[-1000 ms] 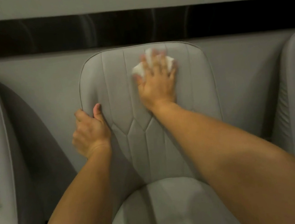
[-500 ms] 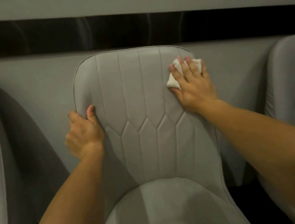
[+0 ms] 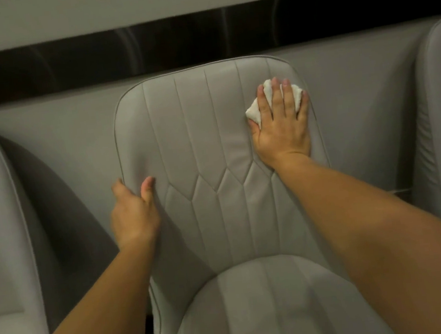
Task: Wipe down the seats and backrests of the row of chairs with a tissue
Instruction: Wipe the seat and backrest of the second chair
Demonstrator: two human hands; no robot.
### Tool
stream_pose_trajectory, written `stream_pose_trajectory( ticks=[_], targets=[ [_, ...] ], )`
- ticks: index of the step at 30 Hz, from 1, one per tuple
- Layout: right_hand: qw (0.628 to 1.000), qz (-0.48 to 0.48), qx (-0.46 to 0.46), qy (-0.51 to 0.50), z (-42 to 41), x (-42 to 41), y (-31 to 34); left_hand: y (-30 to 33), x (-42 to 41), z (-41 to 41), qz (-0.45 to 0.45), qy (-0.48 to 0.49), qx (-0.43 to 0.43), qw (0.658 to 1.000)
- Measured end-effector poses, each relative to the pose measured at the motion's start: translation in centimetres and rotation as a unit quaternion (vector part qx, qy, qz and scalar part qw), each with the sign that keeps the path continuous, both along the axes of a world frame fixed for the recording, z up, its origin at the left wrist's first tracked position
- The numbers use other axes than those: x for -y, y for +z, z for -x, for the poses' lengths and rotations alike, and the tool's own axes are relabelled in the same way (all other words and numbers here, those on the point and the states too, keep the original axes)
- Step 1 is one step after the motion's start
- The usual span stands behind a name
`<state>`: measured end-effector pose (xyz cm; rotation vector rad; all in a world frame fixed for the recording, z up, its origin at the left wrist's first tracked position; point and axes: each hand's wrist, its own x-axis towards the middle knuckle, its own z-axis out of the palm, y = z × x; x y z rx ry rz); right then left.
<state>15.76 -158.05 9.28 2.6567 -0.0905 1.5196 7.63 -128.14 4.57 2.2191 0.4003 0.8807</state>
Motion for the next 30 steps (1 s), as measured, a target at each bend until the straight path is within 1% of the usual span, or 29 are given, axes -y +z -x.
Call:
stream_pose_trajectory(
  ticks=[2, 5, 8, 10, 14, 16, 20, 25, 27, 30],
  targets=[
    [1.000, -0.003, -0.002, -0.001, 0.1, 0.1, 0.1, -2.5, 0.1, 2.1, 0.026, 0.000, -0.033, 0.999],
    [1.000, -0.010, -0.002, 0.005, 0.2, 0.0, 0.1, -8.4, 1.1, 6.5, 0.074, 0.021, -0.084, 0.993],
    [1.000, -0.009, -0.003, 0.011, 0.3, 0.0, 0.1, -13.9, 2.3, 10.6, 0.114, 0.056, -0.169, 0.977],
    [1.000, -0.010, 0.001, 0.015, 0.2, 0.0, 0.1, -15.4, 2.3, 11.4, 0.101, 0.072, -0.204, 0.971],
    [1.000, -0.014, 0.004, 0.025, 0.1, 0.0, 0.0, -15.2, 1.2, 11.3, 0.036, 0.072, -0.243, 0.967],
    [0.999, -0.020, 0.004, 0.028, 0.1, 0.1, 0.0, -15.3, 0.9, 11.7, 0.013, 0.067, -0.249, 0.966],
    [0.998, -0.031, 0.004, 0.055, 0.3, 0.3, 0.0, -16.0, 1.1, 11.8, 0.028, 0.068, -0.221, 0.972],
    [0.996, -0.062, -0.007, 0.063, 0.9, 0.1, 0.6, -16.2, 1.2, 12.0, -0.009, 0.061, -0.204, 0.977],
    [0.989, -0.133, 0.010, 0.063, 1.3, -1.4, 1.0, -16.2, 1.1, 12.1, -0.017, 0.071, -0.191, 0.979],
    [0.962, -0.269, 0.025, 0.041, 1.5, -7.0, 1.9, -16.4, 1.5, 11.9, -0.022, 0.077, -0.187, 0.979]
  ],
)
